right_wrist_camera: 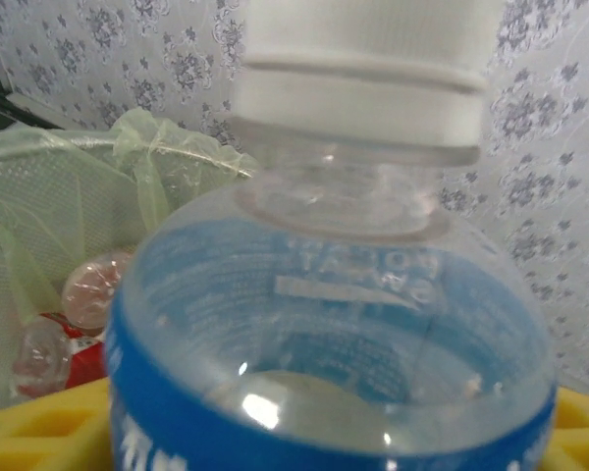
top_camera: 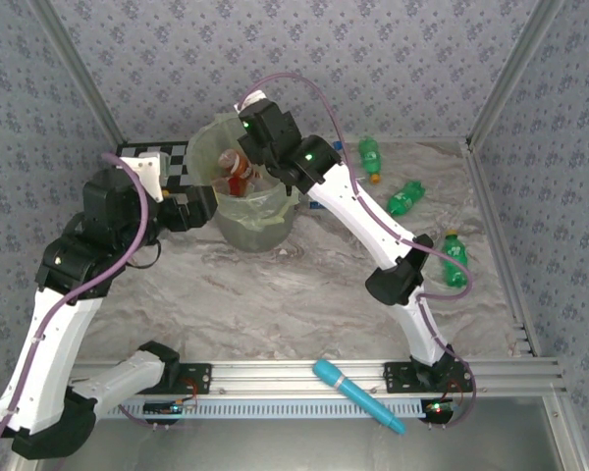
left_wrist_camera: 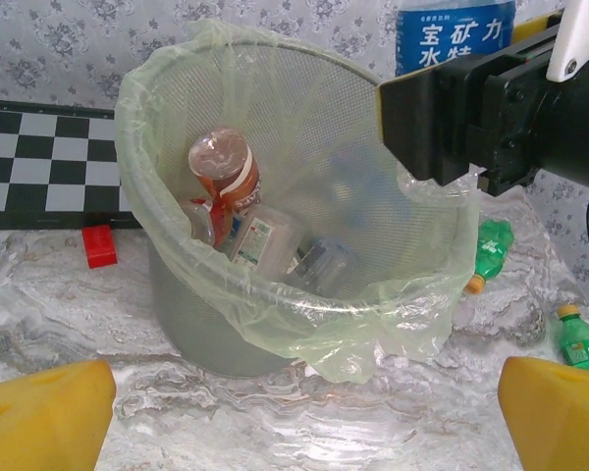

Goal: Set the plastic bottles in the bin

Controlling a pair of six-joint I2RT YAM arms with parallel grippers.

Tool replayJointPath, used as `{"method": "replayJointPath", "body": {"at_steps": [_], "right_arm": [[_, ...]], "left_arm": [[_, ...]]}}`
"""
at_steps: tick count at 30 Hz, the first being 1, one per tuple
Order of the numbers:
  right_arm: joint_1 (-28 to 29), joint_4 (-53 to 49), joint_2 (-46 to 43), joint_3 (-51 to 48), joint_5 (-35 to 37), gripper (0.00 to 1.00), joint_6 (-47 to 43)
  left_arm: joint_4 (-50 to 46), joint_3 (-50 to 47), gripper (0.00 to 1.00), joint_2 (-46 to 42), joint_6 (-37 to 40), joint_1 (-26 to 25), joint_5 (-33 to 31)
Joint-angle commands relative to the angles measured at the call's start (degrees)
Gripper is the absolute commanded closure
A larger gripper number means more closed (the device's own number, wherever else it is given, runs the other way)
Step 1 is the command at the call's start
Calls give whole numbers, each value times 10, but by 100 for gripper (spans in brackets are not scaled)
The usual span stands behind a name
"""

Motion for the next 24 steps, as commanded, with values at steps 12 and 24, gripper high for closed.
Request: {"method": "replayJointPath", "body": {"at_steps": [12,24], "right_arm": [[6,-17,-31,-6,46,1,19],[-3,-14,-162,-184,68,1,92]], "left_arm": [[-9,1,0,-5,-7,5,10],[19,-8,0,26,-26,3,80]]}}
